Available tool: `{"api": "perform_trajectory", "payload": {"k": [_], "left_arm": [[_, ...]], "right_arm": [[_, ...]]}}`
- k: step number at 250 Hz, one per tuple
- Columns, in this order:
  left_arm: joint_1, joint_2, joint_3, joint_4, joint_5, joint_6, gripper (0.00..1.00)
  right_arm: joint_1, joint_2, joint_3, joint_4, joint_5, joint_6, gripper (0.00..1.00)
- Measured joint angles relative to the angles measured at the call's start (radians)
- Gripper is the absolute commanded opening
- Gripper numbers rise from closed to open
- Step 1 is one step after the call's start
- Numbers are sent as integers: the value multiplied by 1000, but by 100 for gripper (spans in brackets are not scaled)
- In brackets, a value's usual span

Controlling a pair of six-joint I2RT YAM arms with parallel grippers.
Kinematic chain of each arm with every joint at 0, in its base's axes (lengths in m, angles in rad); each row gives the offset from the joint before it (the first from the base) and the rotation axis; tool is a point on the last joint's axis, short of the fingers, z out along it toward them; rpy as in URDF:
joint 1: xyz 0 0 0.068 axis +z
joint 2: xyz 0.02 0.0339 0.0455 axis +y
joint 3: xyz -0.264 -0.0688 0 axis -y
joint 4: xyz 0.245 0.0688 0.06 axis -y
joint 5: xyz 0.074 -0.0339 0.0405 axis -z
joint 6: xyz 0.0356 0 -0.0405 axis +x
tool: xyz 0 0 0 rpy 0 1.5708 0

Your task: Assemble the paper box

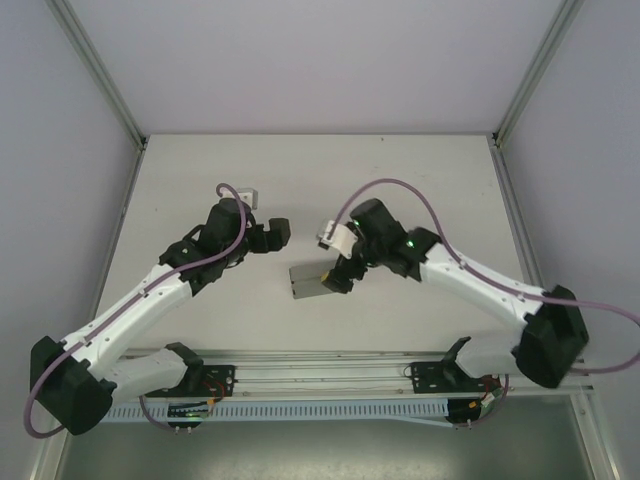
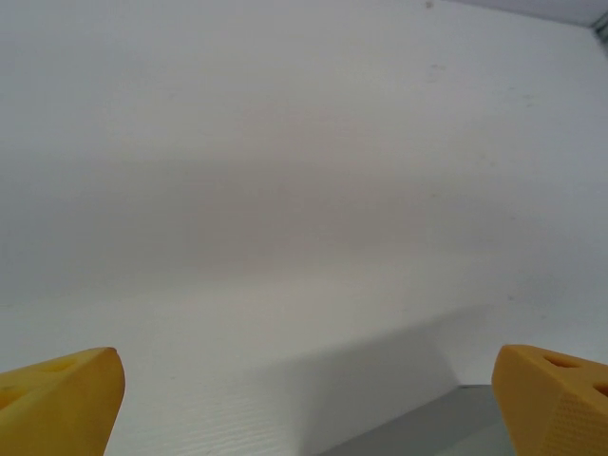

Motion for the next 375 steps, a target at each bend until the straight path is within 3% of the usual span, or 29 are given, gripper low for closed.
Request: {"api": "perform_trajectory", "payload": {"k": [54,84,133,176,213,246,284,342,375], "left_arm": [[49,14,-24,-3,0,-1,98],[85,12,-60,-3,2,-8,98],[113,12,-86,-4,3,-9,98],[113,-3,-102,-4,-1,-9,98],[113,-41,-103,-5,-17,-9,98],[113,-83,-109,-10,-36,-9,99],[113,-118,-119,-26,-53,-13,98],[113,-154,-142,-41,-61,-20,99],[113,-166,-150,-41,-74,-24,98]], "right_arm": [[-1,324,305,-259,-59,-340,99],[-1,431,340,-320,-53,-420,98],[4,549,415,-390,-24,-476,87],[22,556,417,-383,30,-457,78],[32,533,388,-332,92,-409,59],[35,481,365,-305,155,-374,55],[41,406,328,-218,249,-337,33],[42,378,285,-92,396,-314,30],[46,378,200,84,540,-344,31]]}}
